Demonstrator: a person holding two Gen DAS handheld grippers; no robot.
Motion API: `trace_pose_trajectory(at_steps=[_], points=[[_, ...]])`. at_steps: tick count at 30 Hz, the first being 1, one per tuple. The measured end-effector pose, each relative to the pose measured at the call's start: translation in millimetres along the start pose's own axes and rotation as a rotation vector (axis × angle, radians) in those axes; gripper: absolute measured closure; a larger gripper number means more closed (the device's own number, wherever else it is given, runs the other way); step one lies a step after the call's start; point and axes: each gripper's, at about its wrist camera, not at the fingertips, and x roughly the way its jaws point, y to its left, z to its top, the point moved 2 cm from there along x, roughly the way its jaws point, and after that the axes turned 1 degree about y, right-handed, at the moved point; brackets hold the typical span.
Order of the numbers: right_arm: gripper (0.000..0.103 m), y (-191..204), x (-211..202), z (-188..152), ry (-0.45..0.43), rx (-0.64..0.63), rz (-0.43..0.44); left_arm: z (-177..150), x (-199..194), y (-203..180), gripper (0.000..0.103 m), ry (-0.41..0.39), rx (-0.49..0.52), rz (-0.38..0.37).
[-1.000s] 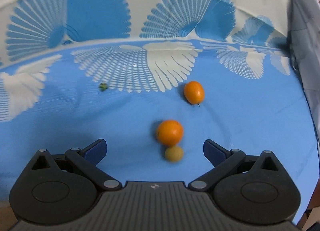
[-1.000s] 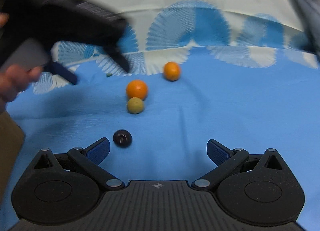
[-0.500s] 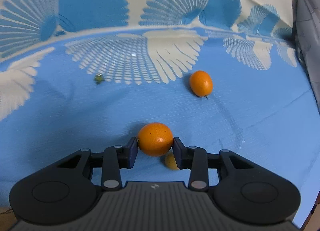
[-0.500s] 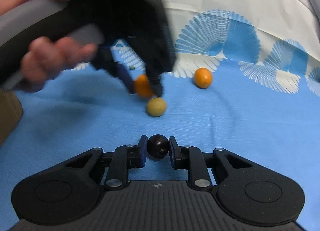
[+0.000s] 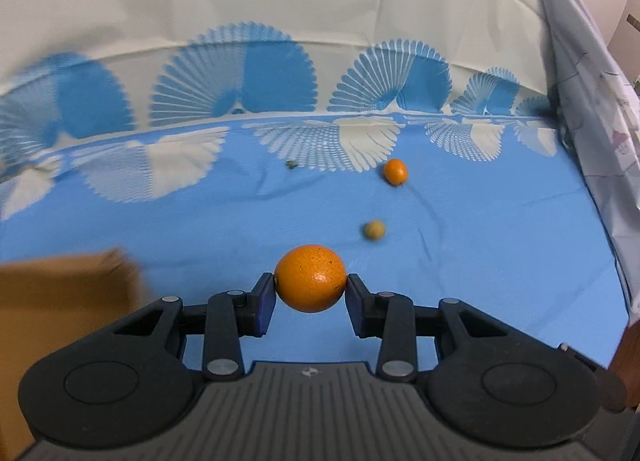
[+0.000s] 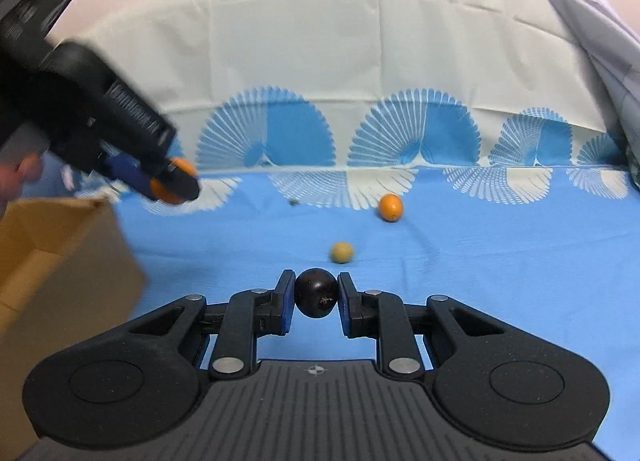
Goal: Organize fruits
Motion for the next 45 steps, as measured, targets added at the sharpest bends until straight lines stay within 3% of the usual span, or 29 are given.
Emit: trace_pose_trajectory(at_steps=[12, 19, 24, 36, 45], points=[[0.079, 93.5, -158.1, -16.6, -0.045, -0.02, 0.157, -136.1, -183.2, 48.6, 0.061, -0.081, -0.043, 0.084], [0.079, 150.7, -222.4, -41.4, -0.009, -0.035, 0.27, -216.2, -242.2, 77.7, 0.061, -0.064, -0.109, 0.107], [0.08, 184.8, -253.7, -55.8, 0.002, -0.076, 0.309, -255.6, -269.4, 92.0, 0.061, -0.07, -0.128, 0.119], [0.079, 225.3, -283.5, -71.2, 0.002, -0.148, 0.322, -304.7, -309.4, 109.1, 0.061, -0.144, -0.169, 0.126], [0.079, 231.1, -288.3, -70.5, -0.002, -0.171, 0.305, -306.9, -314.2, 116.7, 0.061, -0.165, -0.189, 0.114]])
